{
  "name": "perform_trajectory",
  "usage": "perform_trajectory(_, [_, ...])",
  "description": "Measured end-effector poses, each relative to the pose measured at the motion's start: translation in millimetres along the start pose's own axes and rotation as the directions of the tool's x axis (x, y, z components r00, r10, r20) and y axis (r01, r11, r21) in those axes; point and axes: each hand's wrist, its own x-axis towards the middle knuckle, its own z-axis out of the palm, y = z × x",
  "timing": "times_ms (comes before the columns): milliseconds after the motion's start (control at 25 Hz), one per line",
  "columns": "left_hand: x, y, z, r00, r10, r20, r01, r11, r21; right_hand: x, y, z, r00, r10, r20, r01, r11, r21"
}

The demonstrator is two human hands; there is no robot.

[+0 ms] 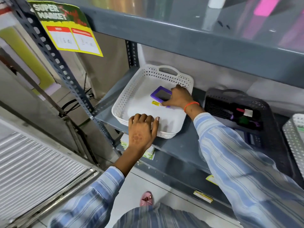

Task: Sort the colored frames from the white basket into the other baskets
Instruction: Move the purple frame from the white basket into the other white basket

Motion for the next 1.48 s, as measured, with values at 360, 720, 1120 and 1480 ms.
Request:
perform_trajectory(360, [-23.5,153.4,24.2,0.953,0.301,-0.029,-0.303,0.948,-0.097,-157.1,153.0,-75.0,0.845,0.374,-0.381,-0.368,0.925,0.092])
perform_trajectory(720, [-68.9,248.1,47.9,0.855,0.503,0.122,-0.484,0.861,-0.157,-342.5,302.7,-67.1,0.467,0.806,-0.365,-0.777,0.571,0.266])
perform_trajectory(1120, [-76.9,252.1,55.5,0.880,0.444,0.169,-0.430,0.895,-0.116,-377.6,330.6,-41.9,0.538,0.841,0.051,-0.837,0.527,0.146])
perform_trajectory(1480, [-75.9,250.9,58.9,0.886,0.429,0.175,-0.416,0.903,-0.108,-369.9,325.7,-43.8,0.544,0.837,0.057,-0.839,0.542,0.041])
